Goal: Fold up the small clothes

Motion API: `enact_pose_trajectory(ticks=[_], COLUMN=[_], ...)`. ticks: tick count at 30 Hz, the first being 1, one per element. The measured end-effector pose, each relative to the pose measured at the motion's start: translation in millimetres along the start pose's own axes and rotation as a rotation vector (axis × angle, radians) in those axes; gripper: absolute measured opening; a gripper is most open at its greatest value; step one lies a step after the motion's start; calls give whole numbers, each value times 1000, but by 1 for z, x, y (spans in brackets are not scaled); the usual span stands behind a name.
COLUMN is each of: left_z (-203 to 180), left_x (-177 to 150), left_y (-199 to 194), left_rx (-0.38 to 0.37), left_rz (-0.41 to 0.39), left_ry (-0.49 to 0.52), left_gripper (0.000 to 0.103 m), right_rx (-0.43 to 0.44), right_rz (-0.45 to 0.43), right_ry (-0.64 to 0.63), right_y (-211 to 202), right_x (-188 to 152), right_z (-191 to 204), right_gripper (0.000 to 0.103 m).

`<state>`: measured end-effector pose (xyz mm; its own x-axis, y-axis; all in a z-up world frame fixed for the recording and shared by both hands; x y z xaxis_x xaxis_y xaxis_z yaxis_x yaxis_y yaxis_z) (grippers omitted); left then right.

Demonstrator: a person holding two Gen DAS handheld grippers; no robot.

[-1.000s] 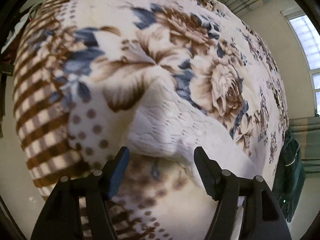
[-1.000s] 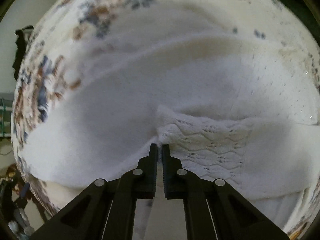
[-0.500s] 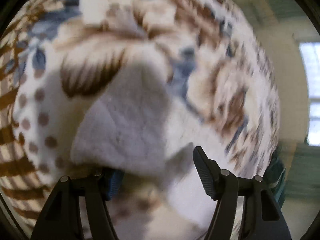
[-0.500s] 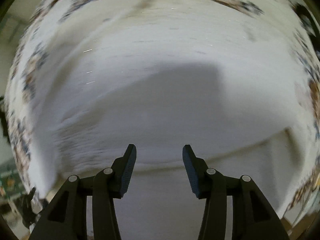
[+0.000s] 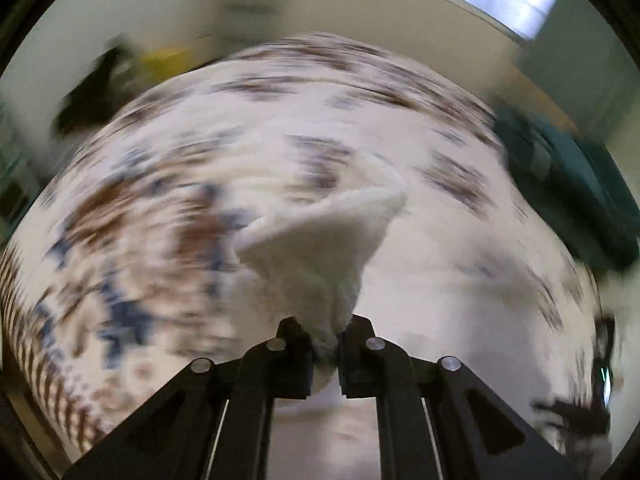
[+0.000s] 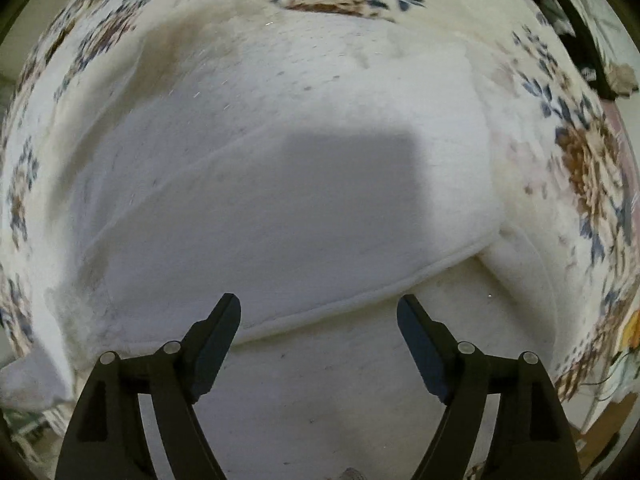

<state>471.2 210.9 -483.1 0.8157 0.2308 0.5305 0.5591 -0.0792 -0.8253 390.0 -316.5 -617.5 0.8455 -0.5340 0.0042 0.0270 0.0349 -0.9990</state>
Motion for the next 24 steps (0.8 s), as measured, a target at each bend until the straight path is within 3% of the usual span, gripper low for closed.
enact_pose_trajectory(ticks=[3, 6, 8, 11, 13, 15, 17, 19, 20, 21, 22, 24], left_z=[-129, -256, -312, -395, -416, -428, -419, -399, -384, -364, -349, -287], left_x=[-19, -60, -81, -117, -127, -136, -130, -115, -108, -105, -101, -95], left_y=[16, 44, 57, 84, 99, 112, 110, 95, 87, 81, 80, 69], left_rx=[-138, -264, -308, -339, -321, -251, -204, -168, -136, -98, -62, 93], left_rz=[52, 141, 176, 243, 290, 335, 308, 234, 202, 175, 162, 125], left_ry=[112, 187, 214, 259, 258, 258, 257, 235, 233, 232, 230, 211], left_gripper=[7, 7, 7, 7, 11, 11, 18, 35, 56, 84, 93, 96], right_rx=[46, 53, 41, 32, 40, 74, 104, 150, 192, 224, 264, 346], right_rz=[10, -1, -7, -1, 16, 35, 43, 45, 47, 50, 57, 75], right_ry=[-7, -35, -42, -30, -17, -7, -1, 10, 21, 31, 39, 32], right_y=[-9, -23, -26, -31, -32, -37, -44, -55, -62, -67, -68, -71], right_x=[19, 37, 41, 63, 67, 75, 81, 91, 97, 99, 103, 110], right_z=[-31, -74, -90, -144, -167, -188, -201, -206, -210, -208, -193, -170], right_gripper=[82, 82, 82, 82, 82, 82, 82, 82, 82, 82, 82, 82])
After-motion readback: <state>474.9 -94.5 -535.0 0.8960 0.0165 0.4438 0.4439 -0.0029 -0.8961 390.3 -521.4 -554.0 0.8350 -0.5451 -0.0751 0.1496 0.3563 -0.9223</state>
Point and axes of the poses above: each gripper's, at about its wrist camera, not at the fingertips, and y roughly the way its jaws point, z to its left, x to its top, the point moved 9 cm from there along y, roughly the way its jaws point, and after that the axes turned 3 degrees about y, right-handed, at the moved point
